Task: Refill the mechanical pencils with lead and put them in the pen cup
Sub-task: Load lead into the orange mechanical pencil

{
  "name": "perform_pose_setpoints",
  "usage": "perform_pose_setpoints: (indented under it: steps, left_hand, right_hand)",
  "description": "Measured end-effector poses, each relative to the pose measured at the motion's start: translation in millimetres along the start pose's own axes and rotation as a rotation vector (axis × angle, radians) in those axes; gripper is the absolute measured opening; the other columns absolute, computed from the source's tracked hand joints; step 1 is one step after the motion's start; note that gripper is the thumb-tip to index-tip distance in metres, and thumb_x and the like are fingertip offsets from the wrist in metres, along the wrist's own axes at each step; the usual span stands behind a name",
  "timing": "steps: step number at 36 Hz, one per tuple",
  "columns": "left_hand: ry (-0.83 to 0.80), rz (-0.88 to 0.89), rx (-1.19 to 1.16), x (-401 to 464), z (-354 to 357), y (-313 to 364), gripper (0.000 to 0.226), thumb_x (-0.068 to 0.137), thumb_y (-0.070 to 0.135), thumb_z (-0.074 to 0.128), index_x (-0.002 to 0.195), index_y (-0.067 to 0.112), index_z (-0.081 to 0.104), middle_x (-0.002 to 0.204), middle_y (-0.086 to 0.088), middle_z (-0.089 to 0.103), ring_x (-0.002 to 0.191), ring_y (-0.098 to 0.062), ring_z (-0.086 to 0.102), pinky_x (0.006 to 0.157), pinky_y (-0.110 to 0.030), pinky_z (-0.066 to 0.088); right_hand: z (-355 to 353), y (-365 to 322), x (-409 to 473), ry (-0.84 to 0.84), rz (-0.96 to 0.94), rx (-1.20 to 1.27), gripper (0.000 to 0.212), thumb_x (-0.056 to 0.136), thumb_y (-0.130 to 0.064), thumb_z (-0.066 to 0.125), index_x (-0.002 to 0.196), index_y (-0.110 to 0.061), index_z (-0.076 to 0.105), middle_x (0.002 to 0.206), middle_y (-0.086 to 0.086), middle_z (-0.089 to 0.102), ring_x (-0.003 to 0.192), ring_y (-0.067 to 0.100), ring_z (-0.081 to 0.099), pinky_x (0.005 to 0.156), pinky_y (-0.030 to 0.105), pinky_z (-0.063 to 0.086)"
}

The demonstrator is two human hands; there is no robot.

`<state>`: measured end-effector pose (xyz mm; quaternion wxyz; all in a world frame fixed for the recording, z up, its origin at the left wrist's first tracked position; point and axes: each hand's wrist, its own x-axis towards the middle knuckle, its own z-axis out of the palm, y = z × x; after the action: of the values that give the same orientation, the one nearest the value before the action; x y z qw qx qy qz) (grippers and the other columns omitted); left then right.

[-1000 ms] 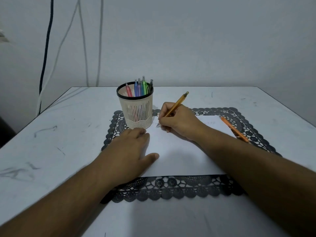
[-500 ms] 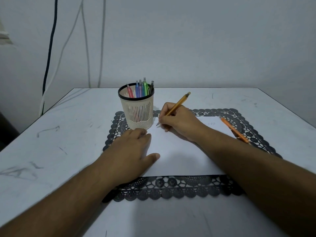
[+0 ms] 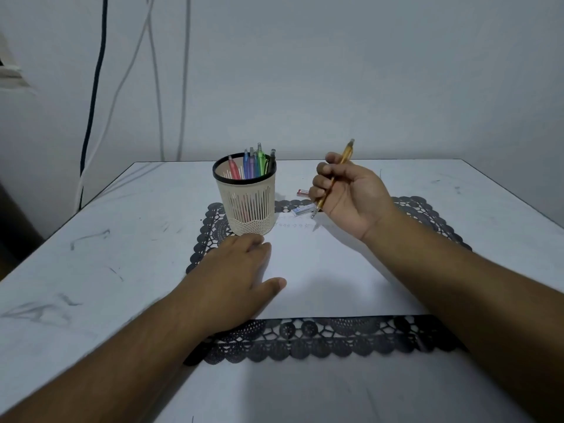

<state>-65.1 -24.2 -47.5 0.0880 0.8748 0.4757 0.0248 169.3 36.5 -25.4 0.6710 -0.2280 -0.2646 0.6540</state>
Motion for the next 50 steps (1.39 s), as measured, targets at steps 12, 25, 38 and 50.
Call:
perform_pose_setpoints:
  steps: [12,25,38,50]
  left_hand:
    - [0.003,0.002,0.002,1,1,-1,0.062,0.1,0.065,0.041,0.148,0.025,0.042,0.163,0.011,0.026,0.146,-0.013,0.024,0.119,-0.034,0.027]
    - [0.009,0.008,0.0,1,2,-2,0.063,0.099,0.065,0.041,0.148,0.024,0.043,0.162,0.009,0.028,0.146,-0.015,0.025,0.121,-0.036,0.029]
    - [0.0,0.0,0.002,0,0,1,0.065,0.099,0.064,0.041,0.15,0.024,0.041,0.164,0.008,0.026,0.148,-0.015,0.023,0.122,-0.035,0.026]
    - [-0.001,-0.002,0.006,-1,-1,1,0.067,0.1,0.065,0.04,0.154,0.024,0.037,0.165,0.008,0.024,0.149,-0.014,0.021,0.121,-0.034,0.025]
  right_hand:
    - [0,-6,-11,-0.19,0.061,0.099,0.053,0.091,-0.061,0.039,0.062,-0.02,0.022,0.059,-0.002,0.017,0.055,0.017,0.014,0.059,0.032,0.016]
    - [2,-3,-17,-0.272,0.081,0.071,0.047,0.086,-0.054,0.039,0.062,-0.019,0.02,0.058,-0.001,0.015,0.055,0.017,0.013,0.06,0.032,0.016]
    - [1,6,-8,-0.004,0.002,-0.388,0.064,0.108,-0.047,0.044,0.055,-0.012,0.054,0.076,0.012,0.063,0.074,0.023,0.061,0.065,0.034,0.055]
    - [-11,21,-9,-0.057,0.02,-0.792,0.026,0.108,-0.019,0.052,0.097,-0.002,0.07,0.084,0.015,0.069,0.077,0.025,0.063,0.073,0.037,0.062]
